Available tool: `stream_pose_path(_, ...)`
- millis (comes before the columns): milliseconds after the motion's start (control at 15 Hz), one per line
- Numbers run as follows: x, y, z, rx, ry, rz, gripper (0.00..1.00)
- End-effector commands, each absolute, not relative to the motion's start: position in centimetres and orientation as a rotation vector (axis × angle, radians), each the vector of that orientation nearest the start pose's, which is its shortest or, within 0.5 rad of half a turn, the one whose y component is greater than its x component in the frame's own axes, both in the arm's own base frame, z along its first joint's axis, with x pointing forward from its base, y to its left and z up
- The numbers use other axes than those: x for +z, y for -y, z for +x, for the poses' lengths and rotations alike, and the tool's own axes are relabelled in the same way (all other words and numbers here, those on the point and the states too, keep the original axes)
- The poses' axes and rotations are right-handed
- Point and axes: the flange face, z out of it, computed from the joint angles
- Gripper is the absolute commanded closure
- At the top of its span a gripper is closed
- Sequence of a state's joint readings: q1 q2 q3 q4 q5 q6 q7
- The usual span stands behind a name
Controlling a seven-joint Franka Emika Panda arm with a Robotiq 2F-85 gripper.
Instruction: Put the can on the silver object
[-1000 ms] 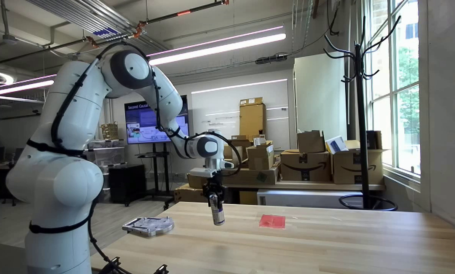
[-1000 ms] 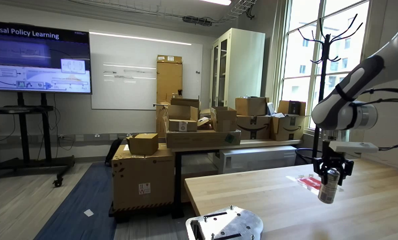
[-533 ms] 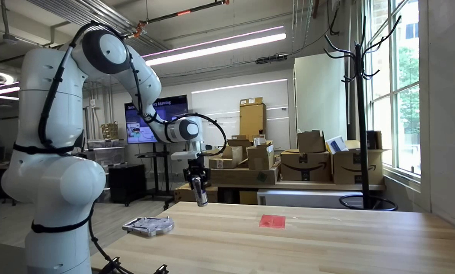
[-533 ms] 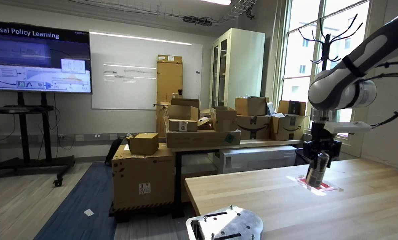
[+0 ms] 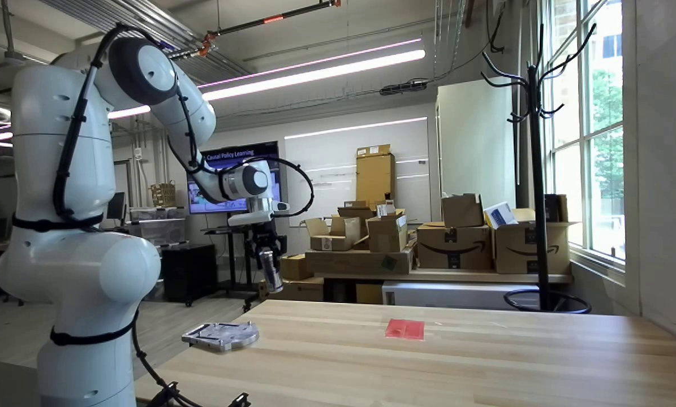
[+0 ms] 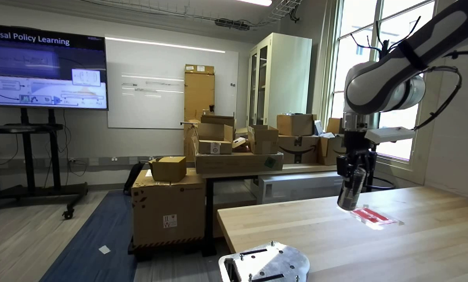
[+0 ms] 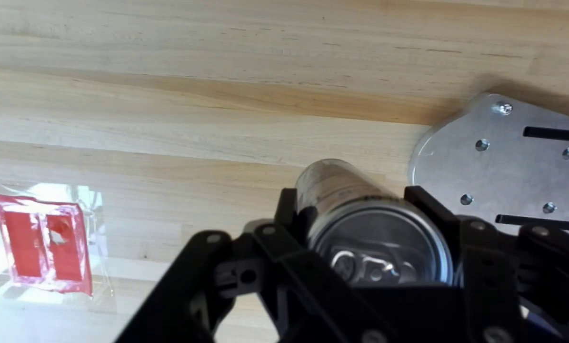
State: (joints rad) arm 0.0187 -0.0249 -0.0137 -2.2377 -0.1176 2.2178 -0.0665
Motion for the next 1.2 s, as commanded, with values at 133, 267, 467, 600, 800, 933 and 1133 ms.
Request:
stream_pose_path(133, 38.5, -3.6, 52.7, 0.034, 0.488, -3.234, 0.66)
stream_pose_path(267, 37.8, -5.0, 53.0, 0.055, 0.565, -3.219, 0.66)
stream_pose_path(467, 36.6, -7.1, 53.5, 0.092, 0.658, -3.204, 0.66)
stream_pose_path(600, 35.6, -8.8, 53.9, 0.129, 0.718, -3.189, 0.66)
stream_pose_path(800, 34.1, -11.6, 54.8, 0.155, 0.792, -3.156, 0.66)
stream_pose_path(933, 33.0, -13.2, 55.7, 0.165, 0.824, -3.132, 0.66)
stream_pose_path(1133, 31.1, -15.1, 57.2, 0.184, 0.856, -3.114, 0.66)
